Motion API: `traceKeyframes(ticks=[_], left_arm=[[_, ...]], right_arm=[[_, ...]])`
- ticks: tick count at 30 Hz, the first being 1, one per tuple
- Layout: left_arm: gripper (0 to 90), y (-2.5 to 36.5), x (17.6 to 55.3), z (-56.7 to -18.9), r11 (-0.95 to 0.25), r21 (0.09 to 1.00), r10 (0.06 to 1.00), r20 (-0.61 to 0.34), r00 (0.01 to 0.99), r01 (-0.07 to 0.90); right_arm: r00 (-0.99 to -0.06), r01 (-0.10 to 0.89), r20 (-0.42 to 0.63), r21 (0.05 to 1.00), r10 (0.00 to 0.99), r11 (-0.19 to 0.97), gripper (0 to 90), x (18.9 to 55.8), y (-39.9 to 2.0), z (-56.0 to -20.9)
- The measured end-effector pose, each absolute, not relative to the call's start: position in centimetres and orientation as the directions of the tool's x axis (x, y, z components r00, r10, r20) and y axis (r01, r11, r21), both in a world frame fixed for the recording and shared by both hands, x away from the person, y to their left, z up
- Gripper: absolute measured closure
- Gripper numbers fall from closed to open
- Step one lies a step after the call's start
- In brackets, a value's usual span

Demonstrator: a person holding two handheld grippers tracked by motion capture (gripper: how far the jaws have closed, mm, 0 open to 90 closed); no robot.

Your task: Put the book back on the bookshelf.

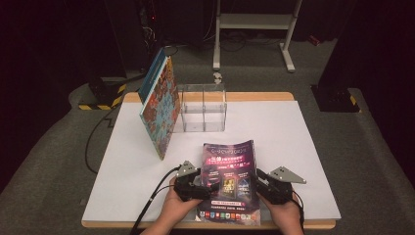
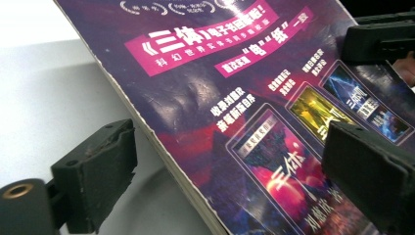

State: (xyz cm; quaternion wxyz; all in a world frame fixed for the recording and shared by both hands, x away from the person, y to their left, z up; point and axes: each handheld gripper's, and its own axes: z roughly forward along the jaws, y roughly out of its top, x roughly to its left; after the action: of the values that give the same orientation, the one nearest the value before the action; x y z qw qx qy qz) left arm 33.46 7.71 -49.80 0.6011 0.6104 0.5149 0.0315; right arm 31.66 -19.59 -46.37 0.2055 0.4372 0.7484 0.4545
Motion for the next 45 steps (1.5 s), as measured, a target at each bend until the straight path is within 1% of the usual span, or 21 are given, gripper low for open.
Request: traceKeyframes(ticks=[4, 11, 13, 18, 22, 24, 28, 30, 33, 40, 45], left_arm=[[8.1, 7.5, 33.4, -49.7, 0.254, 0.77, 0.67, -0.576, 0.468, 0.585], [25.3, 7.9, 32.9, -48.7, 0.229, 0.808, 0.721, -0.515, 0.464, 0.542], [32.3, 7.9, 32.7, -48.5, 0.228, 0.824, 0.736, -0.494, 0.462, 0.518], [44.8, 8.1, 32.4, -48.2, 0.21, 0.849, 0.759, -0.454, 0.466, 0.486], [53.0, 8.1, 32.1, -47.9, 0.196, 0.868, 0.773, -0.423, 0.473, 0.456], [58.1, 8.2, 32.0, -47.8, 0.199, 0.876, 0.775, -0.415, 0.476, 0.439], [64.9, 8.4, 31.8, -47.4, 0.202, 0.884, 0.772, -0.408, 0.486, 0.422], [67.9, 8.5, 31.8, -47.3, 0.208, 0.884, 0.769, -0.412, 0.489, 0.418], [70.1, 8.7, 31.7, -47.0, 0.205, 0.888, 0.768, -0.407, 0.495, 0.412], [73.7, 9.3, 31.3, -45.9, 0.227, 0.893, 0.761, -0.411, 0.502, 0.388], [76.0, 10.5, 31.3, -45.0, 0.239, 0.897, 0.766, -0.41, 0.496, 0.372]], right_arm=[[-0.536, 0.462, 0.087, 0.863, 0.84, 0.206, 69.4, 31.6, -19.6, -46.4], [-0.542, 0.446, 0.077, 0.871, 0.837, 0.209, 69.7, 31.5, -19.4, -46.3], [-0.543, 0.446, 0.077, 0.87, 0.836, 0.21, 69.8, 31.5, -19.4, -46.4], [-0.541, 0.447, 0.08, 0.871, 0.837, 0.205, 69.9, 31.4, -19.3, -46.4], [-0.538, 0.447, 0.083, 0.872, 0.839, 0.201, 70.2, 31.5, -19.2, -46.4], [-0.537, 0.446, 0.085, 0.873, 0.839, 0.198, 70.4, 31.5, -19.2, -46.4], [-0.536, 0.442, 0.088, 0.876, 0.839, 0.19, 71.1, 31.5, -19.1, -46.2], [-0.535, 0.442, 0.09, 0.877, 0.84, 0.187, 71.2, 31.5, -19.1, -46.2], [-0.533, 0.44, 0.092, 0.879, 0.841, 0.183, 71.6, 31.5, -19.0, -46.1], [-0.535, 0.436, 0.12, 0.887, 0.836, 0.152, 73.4, 31.6, -18.9, -45.5], [-0.548, 0.432, 0.132, 0.89, 0.826, 0.144, 74.1, 32.1, -17.9, -44.8]])
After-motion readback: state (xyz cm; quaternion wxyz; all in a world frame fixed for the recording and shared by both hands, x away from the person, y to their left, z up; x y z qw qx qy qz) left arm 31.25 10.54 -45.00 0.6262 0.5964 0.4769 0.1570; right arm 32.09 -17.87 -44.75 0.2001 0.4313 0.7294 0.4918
